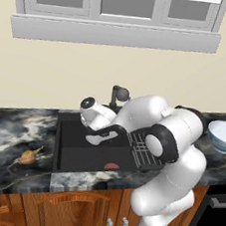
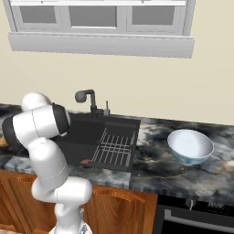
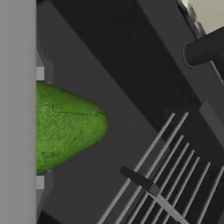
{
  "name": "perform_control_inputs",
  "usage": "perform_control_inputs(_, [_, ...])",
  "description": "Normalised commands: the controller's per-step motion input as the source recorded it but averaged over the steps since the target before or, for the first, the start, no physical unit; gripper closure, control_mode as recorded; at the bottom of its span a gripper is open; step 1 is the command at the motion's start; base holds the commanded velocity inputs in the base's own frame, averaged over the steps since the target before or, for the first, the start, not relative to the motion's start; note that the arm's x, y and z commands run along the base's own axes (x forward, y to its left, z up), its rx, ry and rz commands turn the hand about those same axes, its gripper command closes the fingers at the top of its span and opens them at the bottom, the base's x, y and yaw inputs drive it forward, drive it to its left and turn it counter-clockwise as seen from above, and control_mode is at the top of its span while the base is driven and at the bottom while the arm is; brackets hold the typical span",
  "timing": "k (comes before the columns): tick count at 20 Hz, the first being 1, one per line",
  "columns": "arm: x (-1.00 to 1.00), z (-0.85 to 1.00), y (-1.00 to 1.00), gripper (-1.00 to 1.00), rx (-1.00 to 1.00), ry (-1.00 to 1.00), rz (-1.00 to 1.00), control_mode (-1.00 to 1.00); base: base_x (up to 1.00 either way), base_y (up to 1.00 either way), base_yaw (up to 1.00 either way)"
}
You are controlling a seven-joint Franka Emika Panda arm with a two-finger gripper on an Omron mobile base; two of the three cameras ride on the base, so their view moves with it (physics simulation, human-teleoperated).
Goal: Remove the onion and avocado from the sink. Then move the bowl and cup from the counter to the sink for washing.
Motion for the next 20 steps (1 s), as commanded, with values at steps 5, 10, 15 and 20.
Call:
perform_control_inputs(5, [-0.06,0.30,0.16,1.00,0.16,-0.05,0.00,-1.00,0.00,0.00,0.00])
perform_control_inputs(10, [-0.11,0.27,0.11,1.00,0.23,-0.01,0.00,-1.00,0.00,0.00,0.00])
perform_control_inputs(15, [-0.09,0.24,0.19,1.00,0.15,-0.07,0.00,-1.00,0.00,0.00,0.00])
perform_control_inputs(20, [-0.08,0.25,0.28,1.00,0.06,-0.13,0.00,-1.00,0.00,0.00,0.00])
